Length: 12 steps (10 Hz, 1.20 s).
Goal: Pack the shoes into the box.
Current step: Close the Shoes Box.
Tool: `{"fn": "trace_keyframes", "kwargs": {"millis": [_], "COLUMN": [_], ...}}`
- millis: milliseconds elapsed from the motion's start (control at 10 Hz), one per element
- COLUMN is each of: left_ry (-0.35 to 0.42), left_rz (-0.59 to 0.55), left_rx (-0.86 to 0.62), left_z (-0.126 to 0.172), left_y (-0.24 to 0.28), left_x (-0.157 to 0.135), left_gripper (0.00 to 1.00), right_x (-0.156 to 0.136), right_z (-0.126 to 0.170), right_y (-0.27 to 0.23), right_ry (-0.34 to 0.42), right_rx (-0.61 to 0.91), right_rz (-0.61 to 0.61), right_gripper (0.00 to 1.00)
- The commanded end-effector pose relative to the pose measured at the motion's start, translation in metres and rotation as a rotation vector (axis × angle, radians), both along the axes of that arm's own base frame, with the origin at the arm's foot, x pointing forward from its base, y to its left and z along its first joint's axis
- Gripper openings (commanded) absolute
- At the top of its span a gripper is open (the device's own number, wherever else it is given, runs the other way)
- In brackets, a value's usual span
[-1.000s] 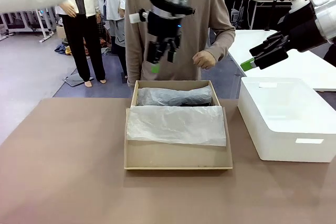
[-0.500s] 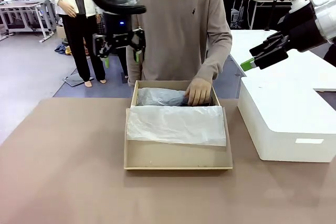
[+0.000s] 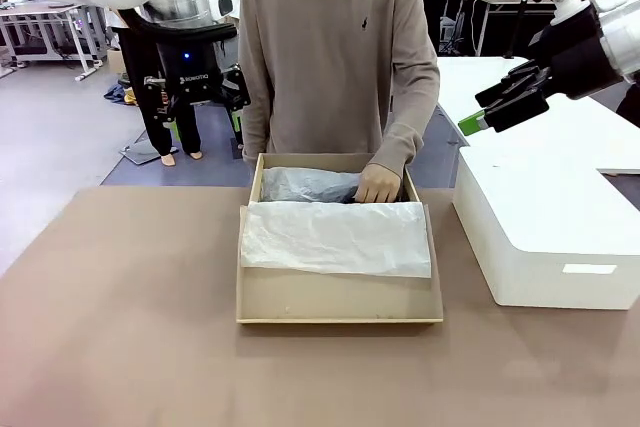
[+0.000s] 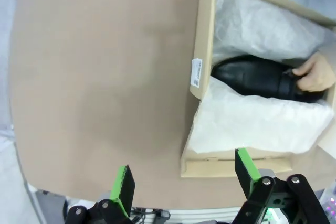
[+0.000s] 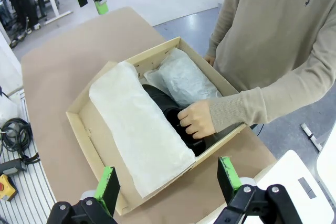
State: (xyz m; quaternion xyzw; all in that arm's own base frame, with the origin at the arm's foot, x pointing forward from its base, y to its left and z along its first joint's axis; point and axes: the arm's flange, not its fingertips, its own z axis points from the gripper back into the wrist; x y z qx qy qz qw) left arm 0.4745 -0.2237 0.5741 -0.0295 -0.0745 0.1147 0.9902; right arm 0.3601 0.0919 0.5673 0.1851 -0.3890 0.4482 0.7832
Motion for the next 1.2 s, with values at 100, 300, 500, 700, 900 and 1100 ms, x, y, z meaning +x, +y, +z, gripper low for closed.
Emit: {"fn": "trace_keyframes", "kwargs": {"millis": [100, 300, 500, 700, 900, 1100], "left_ry": [-0.020, -0.020, -0.020, -0.036, -0.068, -0.073], "left_rz": [0.018, 0.018, 0.018, -0.117, -0.294, -0.472], "left_rx": [0.002, 0.002, 0.002, 0.041, 0.064, 0.080], "left_z": [0.005, 0.005, 0.005, 0.004, 0.004, 0.006], "left_y": [-0.006, -0.006, -0.006, 0.000, 0.026, 0.053], "left_x": [-0.001, -0.001, -0.001, -0.002, -0.003, 0.002], "left_gripper": [1.00, 1.00, 1.00, 1.00, 1.00, 1.00], "right_x": [0.004, 0.004, 0.004, 0.004, 0.004, 0.004], "right_z": [-0.001, -0.001, -0.001, -0.001, -0.001, -0.001], "right_y": [-0.001, -0.001, -0.001, -0.001, -0.001, -0.001], "right_ry": [-0.014, -0.014, -0.014, -0.014, -0.014, -0.014], "right_rx": [0.017, 0.017, 0.017, 0.017, 0.017, 0.017], "right_rz": [0.023, 0.023, 0.023, 0.023, 0.023, 0.023], "right_gripper": [1.00, 1.00, 1.00, 1.00, 1.00, 1.00]}}
